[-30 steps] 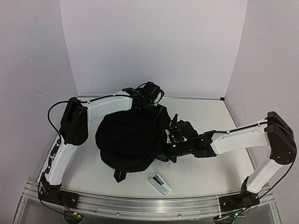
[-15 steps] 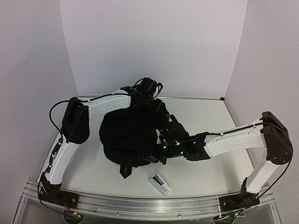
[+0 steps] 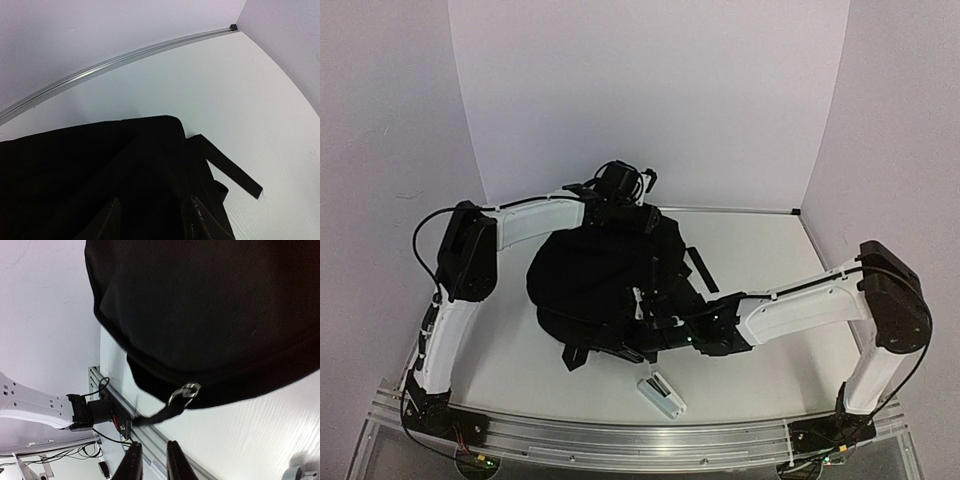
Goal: Pack the student bag
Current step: Zip the student bag at the center of the board.
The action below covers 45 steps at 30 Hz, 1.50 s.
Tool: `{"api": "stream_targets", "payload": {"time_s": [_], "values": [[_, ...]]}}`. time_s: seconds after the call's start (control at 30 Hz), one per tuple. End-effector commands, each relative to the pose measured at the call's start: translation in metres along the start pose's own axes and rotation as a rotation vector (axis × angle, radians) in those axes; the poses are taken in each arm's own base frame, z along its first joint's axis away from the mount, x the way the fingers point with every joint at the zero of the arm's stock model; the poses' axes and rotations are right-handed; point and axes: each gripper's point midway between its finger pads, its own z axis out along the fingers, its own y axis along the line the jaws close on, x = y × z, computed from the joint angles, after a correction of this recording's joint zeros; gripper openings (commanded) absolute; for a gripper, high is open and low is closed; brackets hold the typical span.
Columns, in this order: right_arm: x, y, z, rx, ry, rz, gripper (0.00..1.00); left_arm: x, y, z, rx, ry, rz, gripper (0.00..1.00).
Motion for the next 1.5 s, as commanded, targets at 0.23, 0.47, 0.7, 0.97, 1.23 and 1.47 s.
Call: {"api": "stream_targets", "payload": {"time_s": [0.23,0.47,0.7,0.97,1.23,1.47], "values": [[-0.05,0.014,-0.074,0.116,-0.225,-0.135,0.58,-0.042,-0.012,-0.155,0.067,-0.107,-0.052,0.76],[-0.094,-0.038,-0.104,0.207,-0.301,-0.082,0.66,0.028,-0.02,-0.213,0.101,0.031,-0.19,0.74],[-0.113,-0.055,-0.115,0.235,-0.336,-0.069,0.68,0.11,-0.063,-0.263,0.29,0.292,-0.364,0.6],[-0.108,-0.065,-0.115,0.248,-0.327,-0.042,0.68,0.17,-0.073,-0.279,0.334,0.439,-0.485,0.56],[-0.107,-0.07,-0.115,0.254,-0.328,-0.022,0.68,0.203,-0.082,-0.26,0.361,0.56,-0.496,0.54],[-0.106,-0.069,-0.114,0.247,-0.326,-0.013,0.68,0.222,-0.084,-0.248,0.349,0.609,-0.505,0.5]]}}
